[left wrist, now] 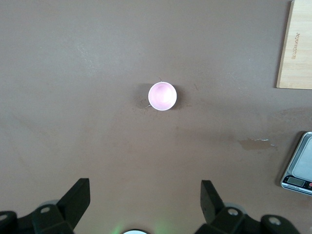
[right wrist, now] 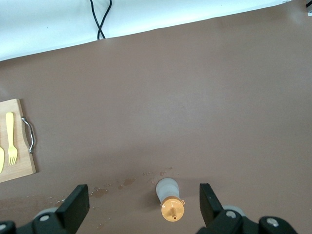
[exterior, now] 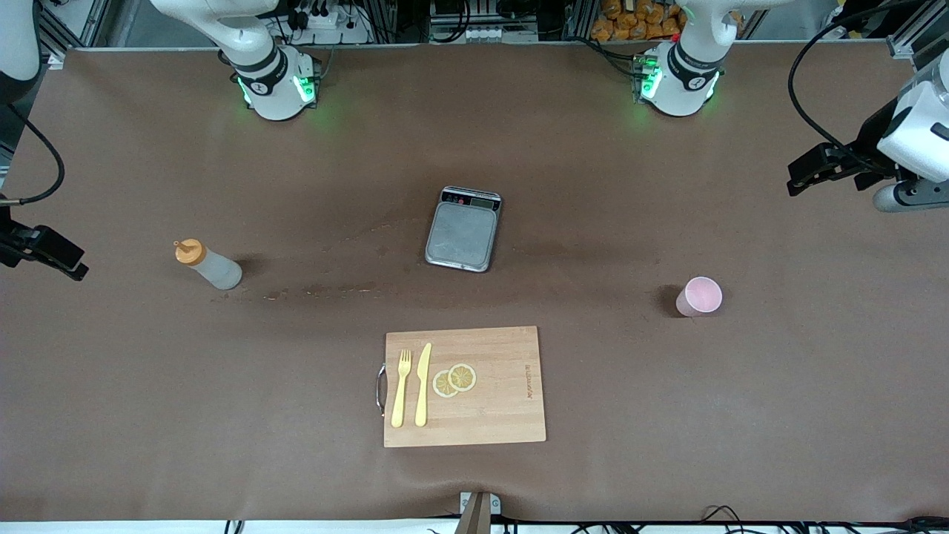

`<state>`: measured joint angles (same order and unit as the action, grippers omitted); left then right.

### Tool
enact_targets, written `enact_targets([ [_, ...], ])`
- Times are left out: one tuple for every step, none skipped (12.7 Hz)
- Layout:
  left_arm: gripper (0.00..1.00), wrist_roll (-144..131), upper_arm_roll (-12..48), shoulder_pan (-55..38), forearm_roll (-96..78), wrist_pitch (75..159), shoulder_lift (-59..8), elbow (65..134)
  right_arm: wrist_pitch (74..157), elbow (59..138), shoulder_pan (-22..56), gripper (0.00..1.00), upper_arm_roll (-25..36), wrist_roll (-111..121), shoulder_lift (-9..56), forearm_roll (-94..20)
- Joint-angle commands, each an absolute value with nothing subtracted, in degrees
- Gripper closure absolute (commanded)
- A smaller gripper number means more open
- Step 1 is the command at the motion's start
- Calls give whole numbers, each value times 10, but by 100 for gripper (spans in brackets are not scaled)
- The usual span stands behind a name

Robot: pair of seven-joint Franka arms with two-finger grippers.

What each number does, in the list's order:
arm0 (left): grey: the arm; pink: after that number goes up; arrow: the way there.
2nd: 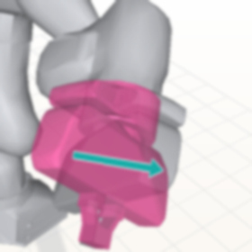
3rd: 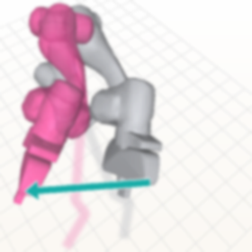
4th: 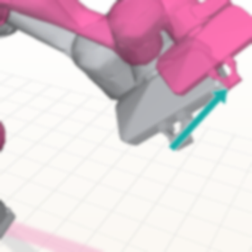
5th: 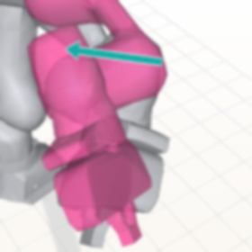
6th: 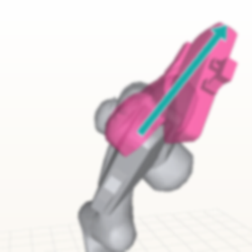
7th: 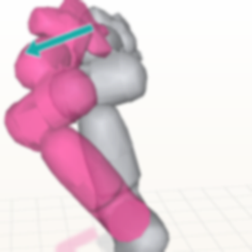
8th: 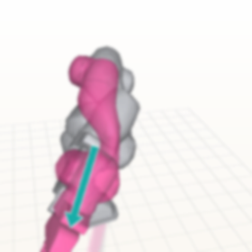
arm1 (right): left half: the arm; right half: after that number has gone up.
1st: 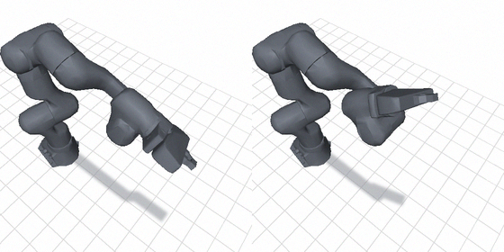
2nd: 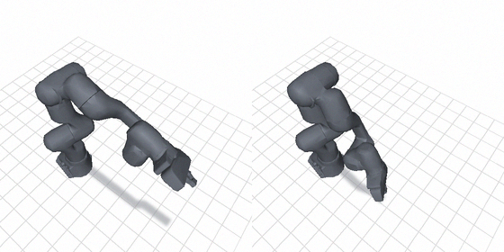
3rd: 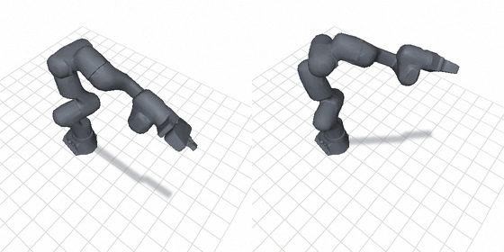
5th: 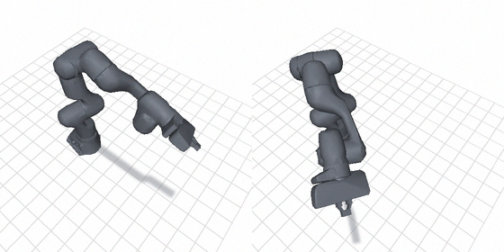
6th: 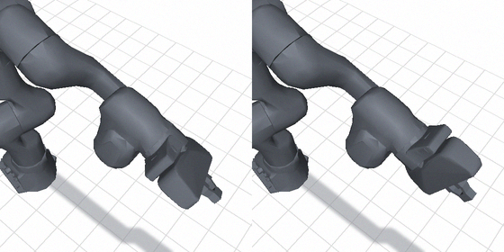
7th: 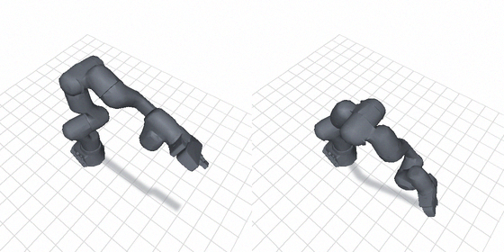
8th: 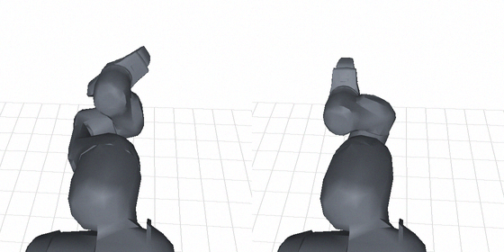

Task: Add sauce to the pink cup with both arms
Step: 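Reach the right gripper toward the bottle while the left gripper approaches the cup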

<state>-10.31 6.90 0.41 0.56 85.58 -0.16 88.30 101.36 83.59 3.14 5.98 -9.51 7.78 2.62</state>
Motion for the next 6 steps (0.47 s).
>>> enact_targets([
  [0, -101, 69, 7, 4, 842, -9, 865, 1009, 829, 22, 0, 55, -91, 80, 17],
  [0, -101, 69, 8, 4, 842, -9, 864, 1009, 829, 22, 0, 55, -91, 80, 17],
  [0, -101, 69, 8, 4, 842, -8, 865, 1010, 830, 22, 0, 55, -90, 80, 17],
  [0, -101, 69, 7, 4, 841, -9, 865, 1011, 831, 25, 0, 55, -90, 81, 24],
  [0, -101, 69, 8, 3, 838, -9, 864, 1009, 831, 26, 0, 55, -91, 81, 25],
  [0, -101, 69, 9, 4, 838, -9, 860, 1008, 831, 28, 0, 55, -92, 81, 25],
])
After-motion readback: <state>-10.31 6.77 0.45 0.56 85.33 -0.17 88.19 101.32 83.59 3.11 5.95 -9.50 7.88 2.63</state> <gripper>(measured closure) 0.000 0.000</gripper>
